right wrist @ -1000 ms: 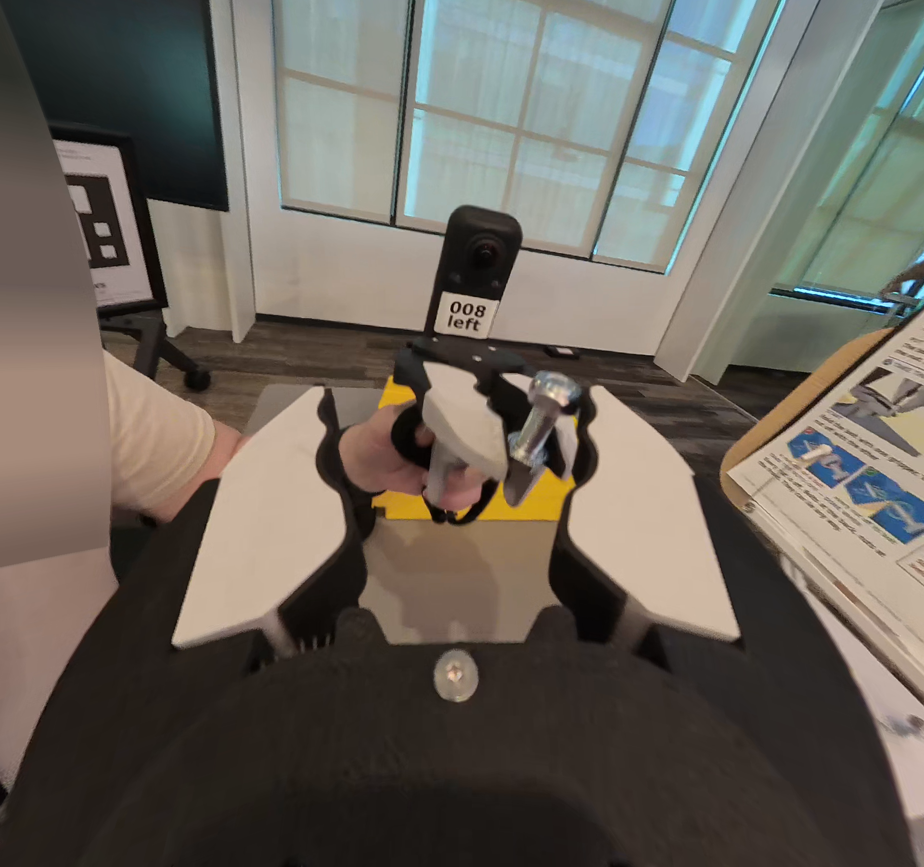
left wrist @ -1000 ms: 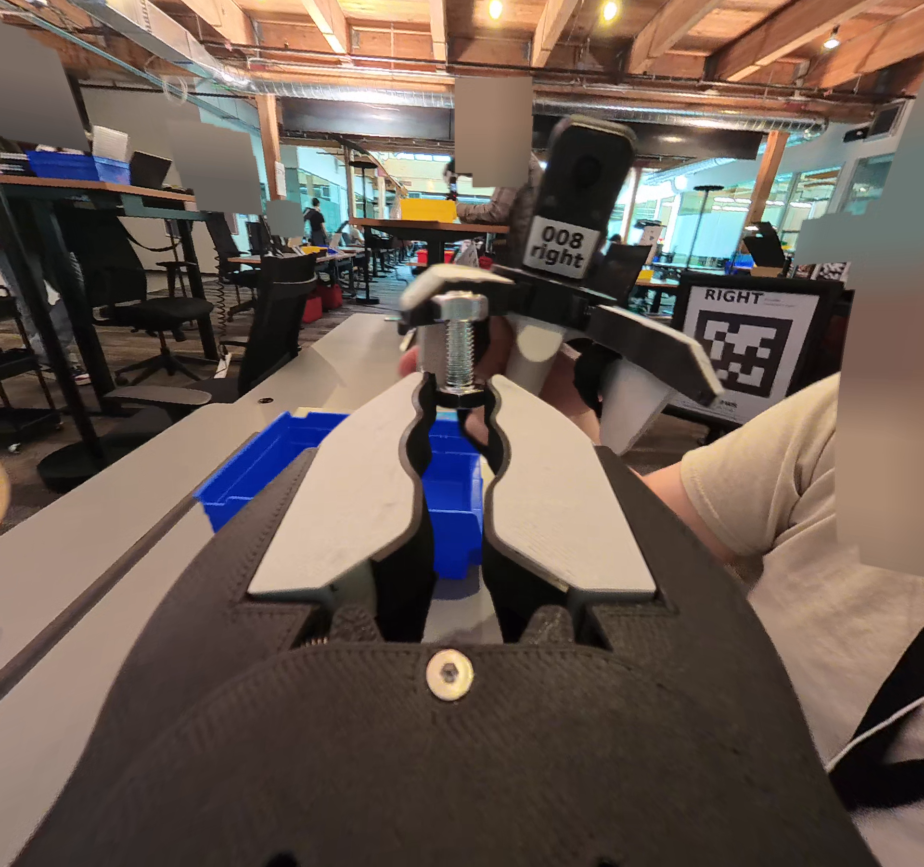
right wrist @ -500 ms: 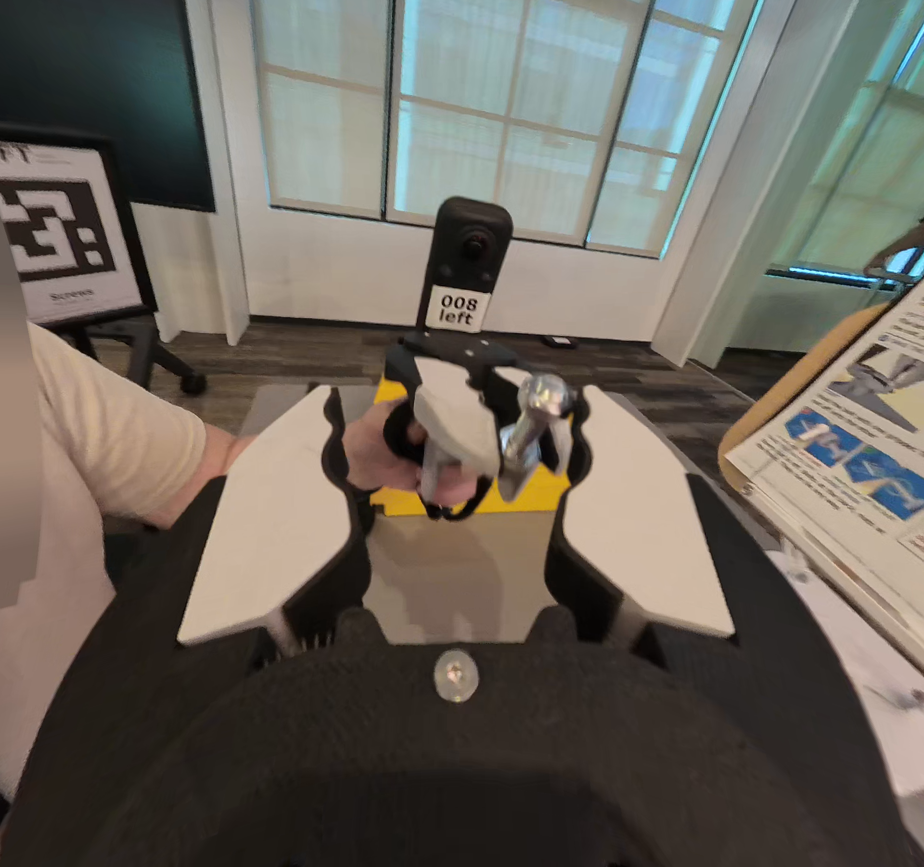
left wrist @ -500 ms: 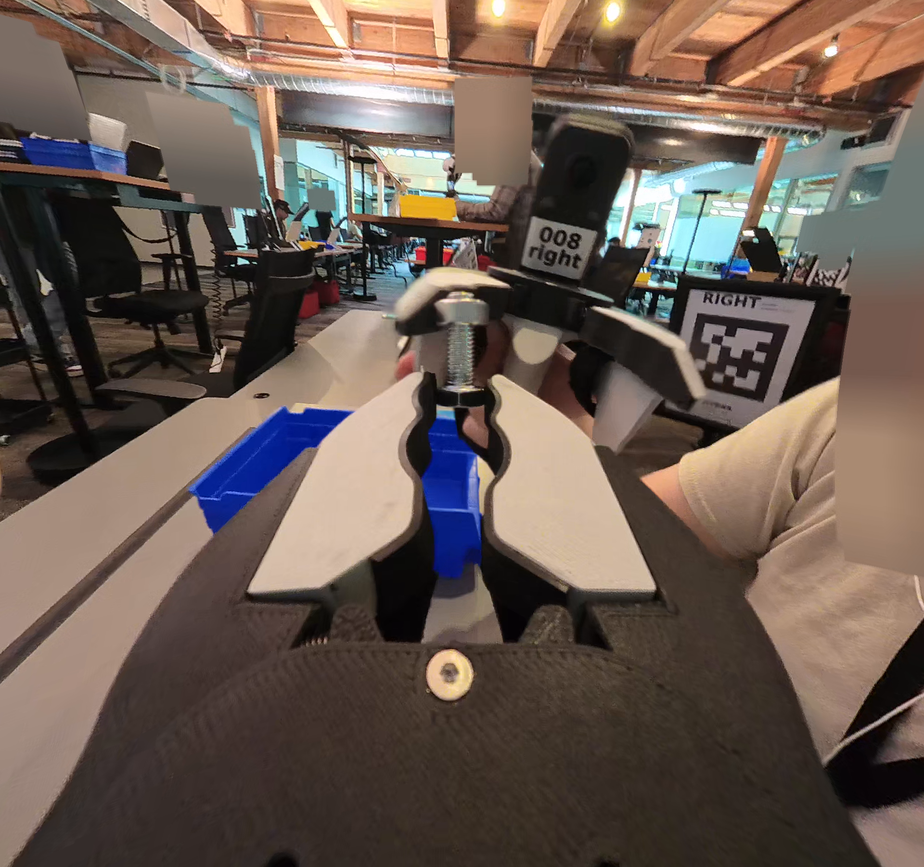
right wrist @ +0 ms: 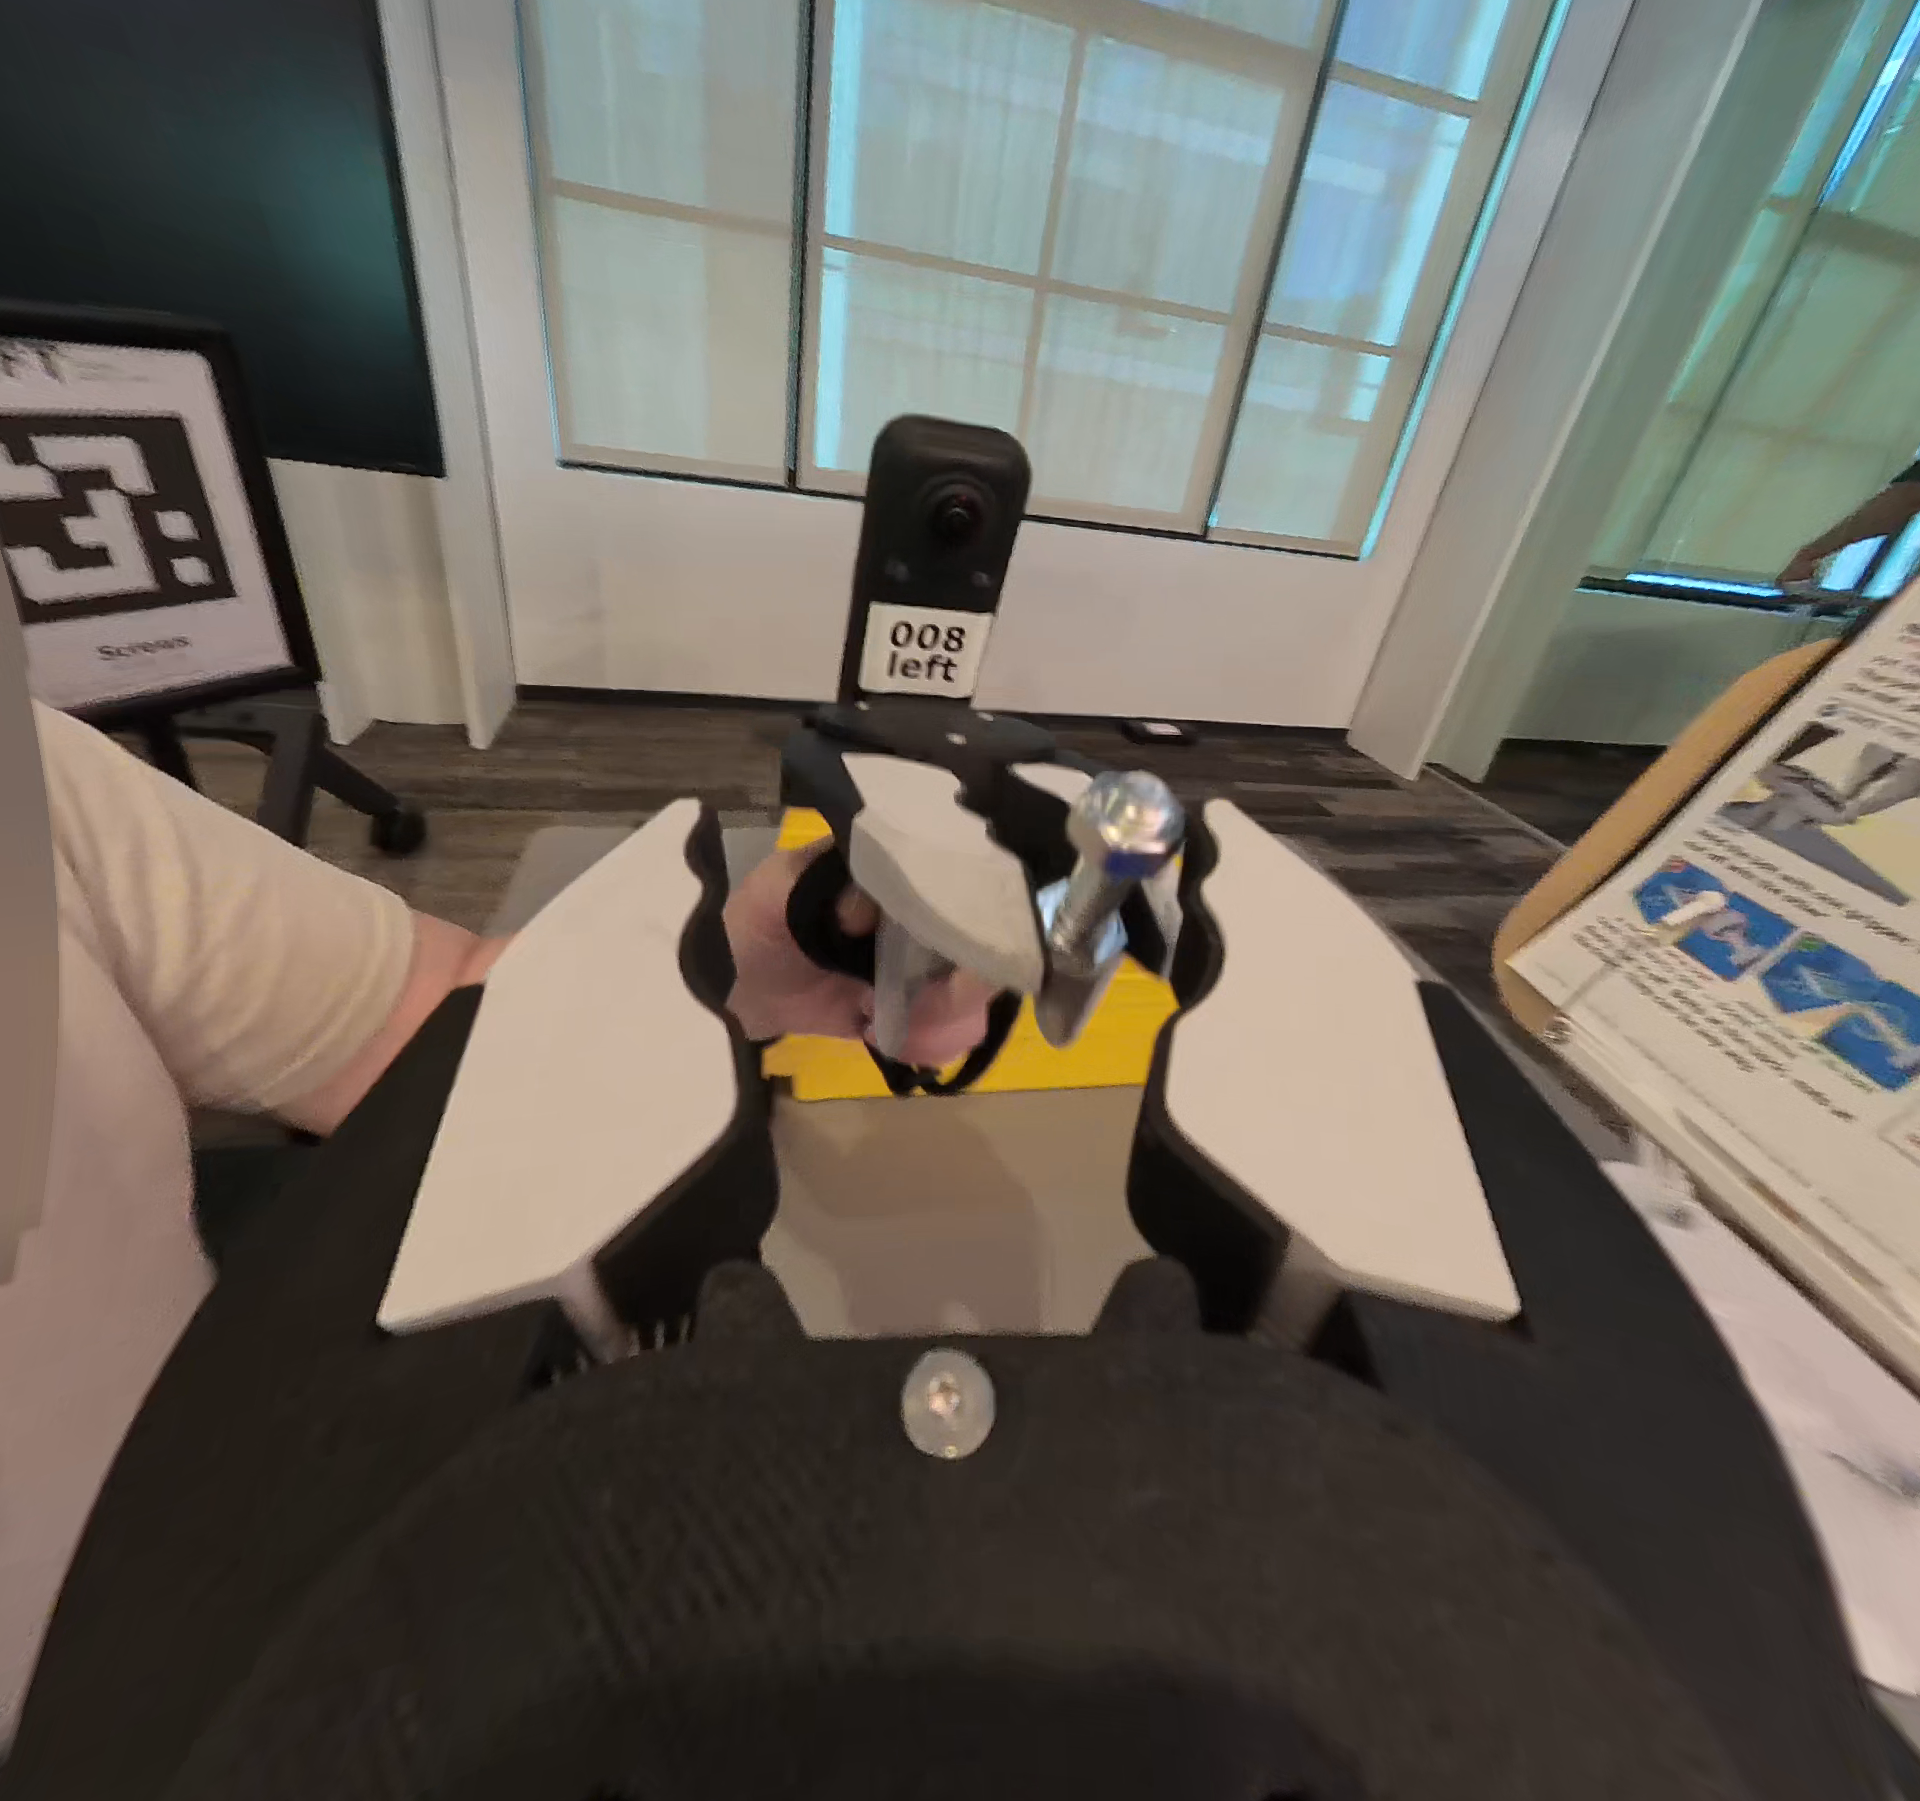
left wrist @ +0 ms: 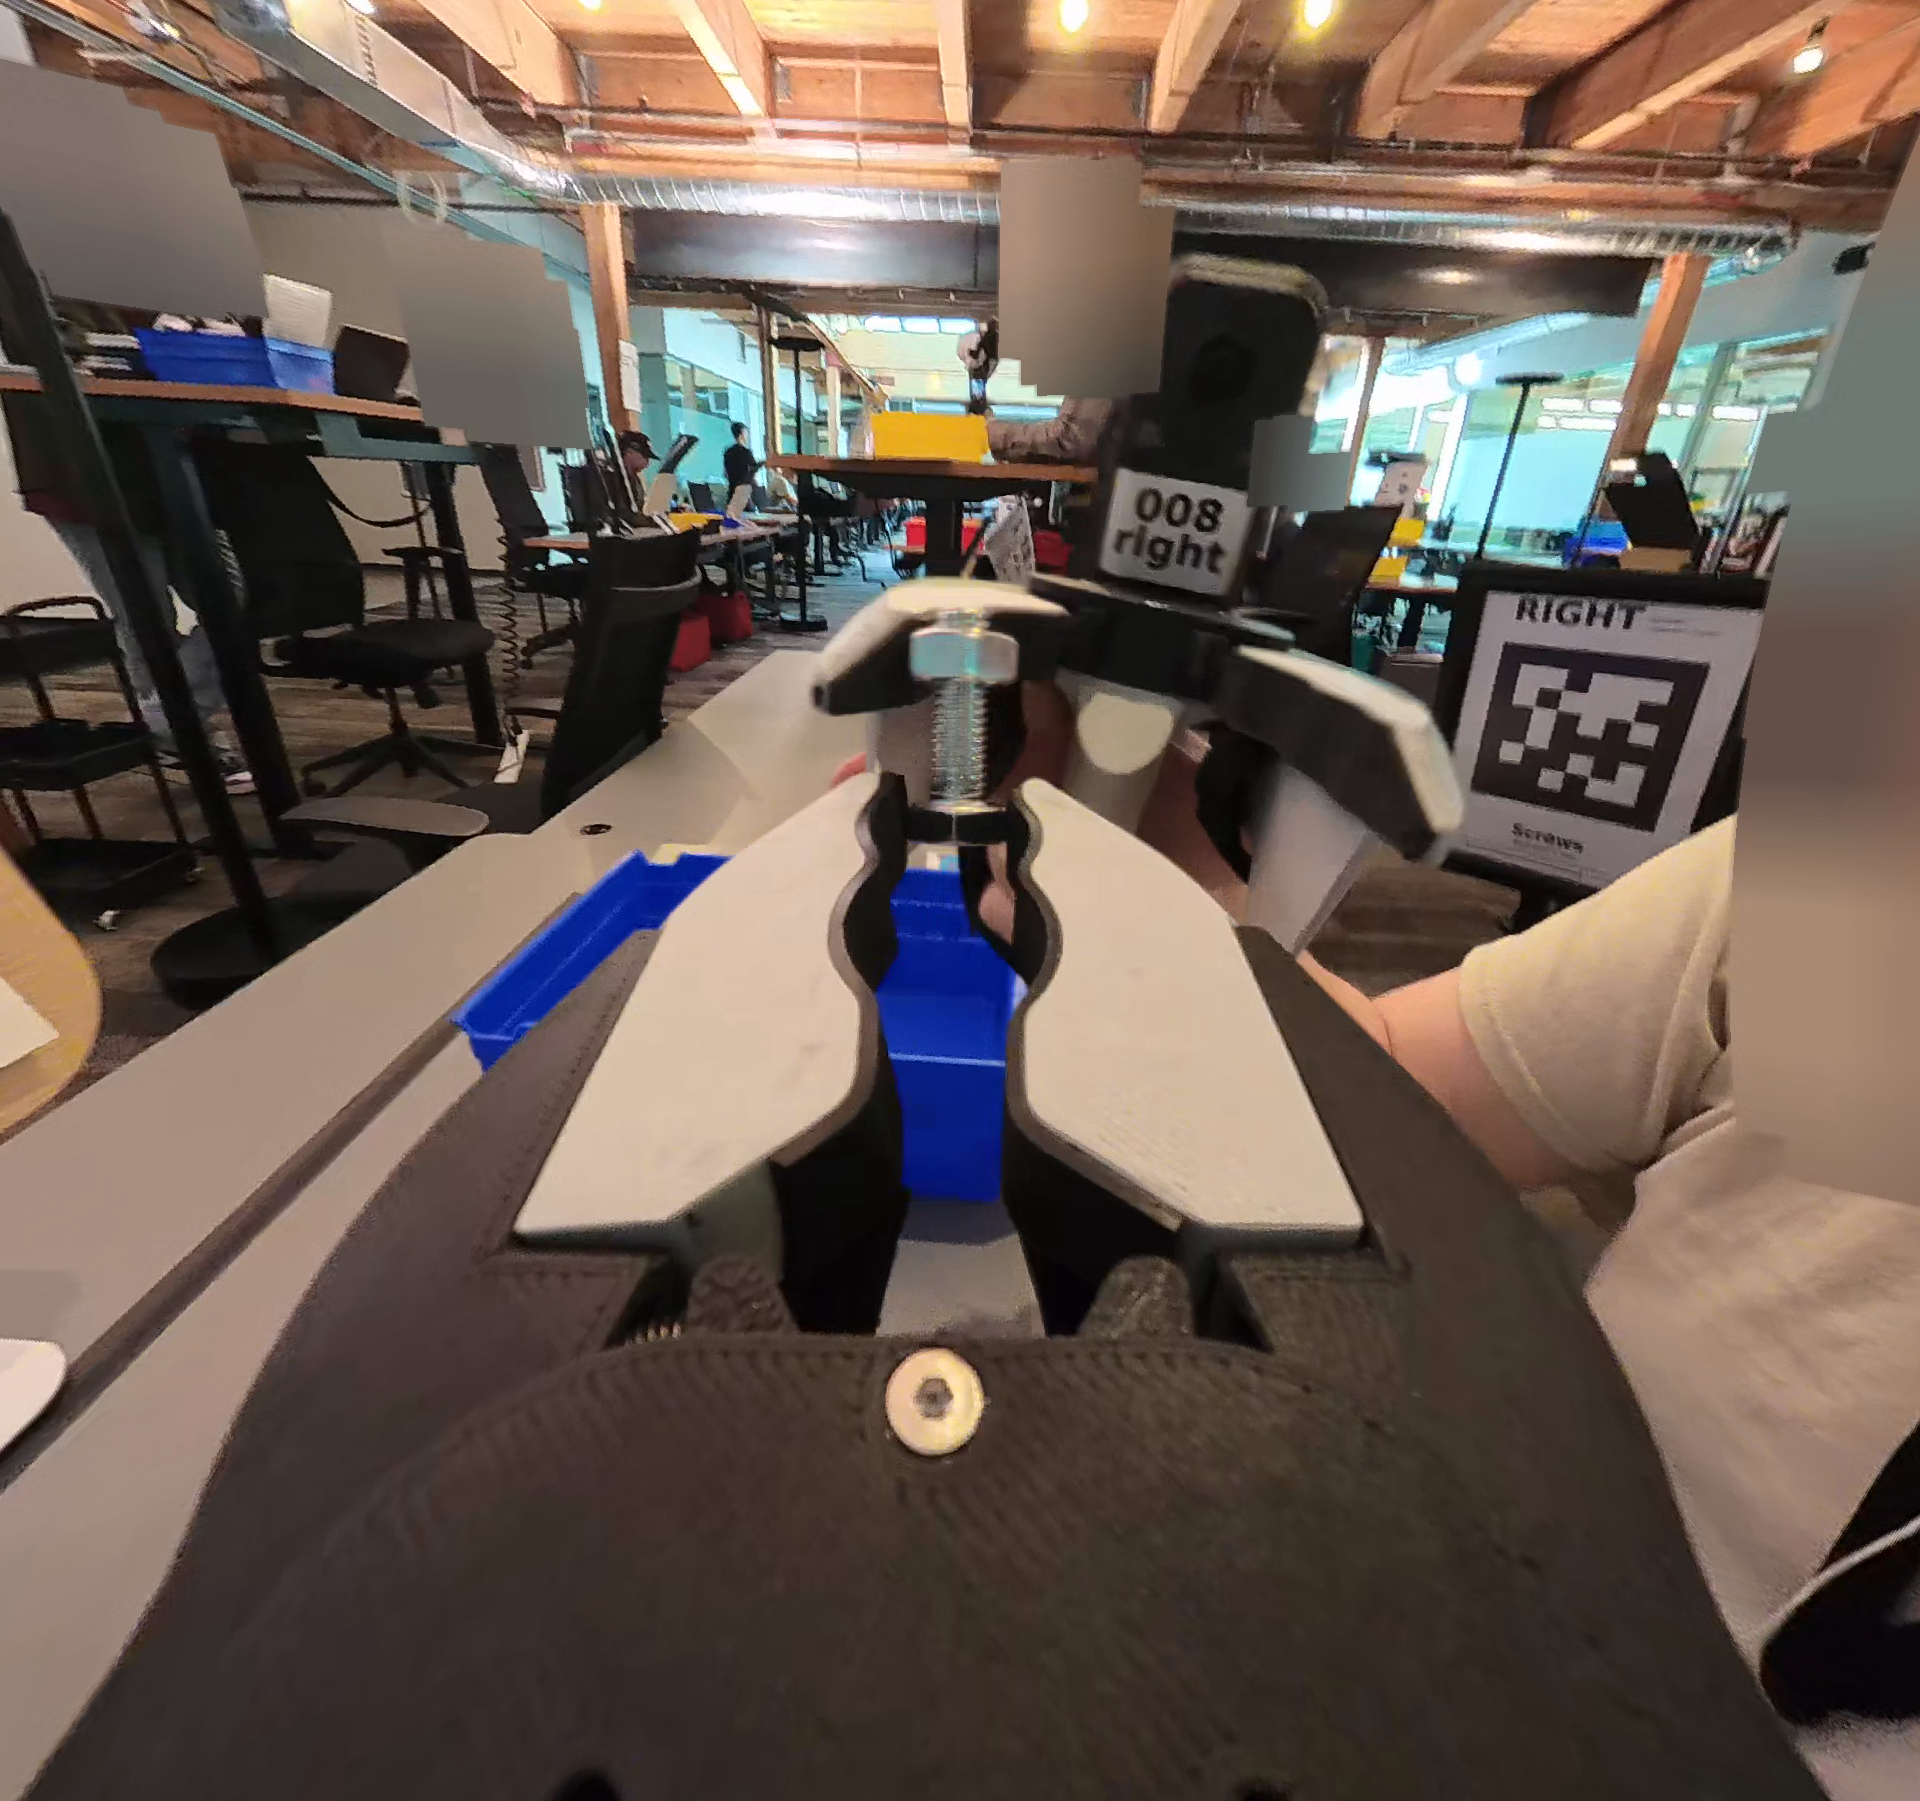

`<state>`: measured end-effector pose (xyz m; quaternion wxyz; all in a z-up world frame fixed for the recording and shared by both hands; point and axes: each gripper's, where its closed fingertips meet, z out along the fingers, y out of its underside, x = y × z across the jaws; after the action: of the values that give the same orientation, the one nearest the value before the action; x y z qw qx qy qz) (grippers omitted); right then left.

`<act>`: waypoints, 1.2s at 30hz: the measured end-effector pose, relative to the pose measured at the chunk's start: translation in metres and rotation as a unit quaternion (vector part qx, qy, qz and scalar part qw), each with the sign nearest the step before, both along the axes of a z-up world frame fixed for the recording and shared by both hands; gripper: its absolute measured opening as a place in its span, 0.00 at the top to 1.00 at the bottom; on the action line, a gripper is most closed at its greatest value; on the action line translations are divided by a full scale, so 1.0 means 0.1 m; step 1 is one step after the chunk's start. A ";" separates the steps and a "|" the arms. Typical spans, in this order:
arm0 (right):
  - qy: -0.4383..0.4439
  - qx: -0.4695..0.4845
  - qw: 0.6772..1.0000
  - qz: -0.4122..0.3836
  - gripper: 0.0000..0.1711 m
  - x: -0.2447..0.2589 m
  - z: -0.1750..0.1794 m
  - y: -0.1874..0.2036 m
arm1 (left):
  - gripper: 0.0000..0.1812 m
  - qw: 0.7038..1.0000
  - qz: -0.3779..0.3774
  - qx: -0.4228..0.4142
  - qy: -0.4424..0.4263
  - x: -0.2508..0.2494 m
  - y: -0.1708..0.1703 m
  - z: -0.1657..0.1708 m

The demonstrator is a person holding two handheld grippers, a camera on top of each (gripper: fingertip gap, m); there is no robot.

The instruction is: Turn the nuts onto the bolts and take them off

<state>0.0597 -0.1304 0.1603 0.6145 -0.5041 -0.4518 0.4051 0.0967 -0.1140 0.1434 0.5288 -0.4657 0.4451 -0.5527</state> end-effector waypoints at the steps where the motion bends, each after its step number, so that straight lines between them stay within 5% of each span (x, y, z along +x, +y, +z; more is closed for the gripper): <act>1: -0.012 0.014 1.000 -0.003 0.51 0.02 -0.01 -0.02 | 0.90 1.000 0.010 -0.006 -0.012 -0.06 0.05 0.04; 5: -0.010 0.018 1.000 0.011 0.59 0.08 0.06 -0.14 | 0.90 0.999 0.016 -0.025 -0.042 -0.23 0.13 0.16; 14: 0.013 0.004 1.000 -0.010 0.50 0.02 0.06 -0.01 | 0.90 0.999 0.001 -0.025 -0.039 -0.02 0.03 0.06; 21: 0.030 -0.016 0.999 -0.039 0.73 0.27 0.14 0.09 | 0.90 0.993 -0.010 -0.070 -0.098 -0.19 0.13 0.18; 27: 0.092 -0.119 0.988 0.030 0.82 0.23 0.08 0.24 | 0.90 0.997 -0.011 -0.044 -0.063 -0.05 0.03 0.10; 36: 0.080 -0.096 0.991 0.054 0.94 0.16 0.00 0.23 | 0.90 0.998 -0.026 -0.037 -0.046 0.01 -0.01 0.04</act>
<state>0.0754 -0.1072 0.1600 0.5749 -0.5018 -0.3865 0.5180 0.0979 -0.1154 0.1477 0.5167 -0.4468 0.4116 -0.6033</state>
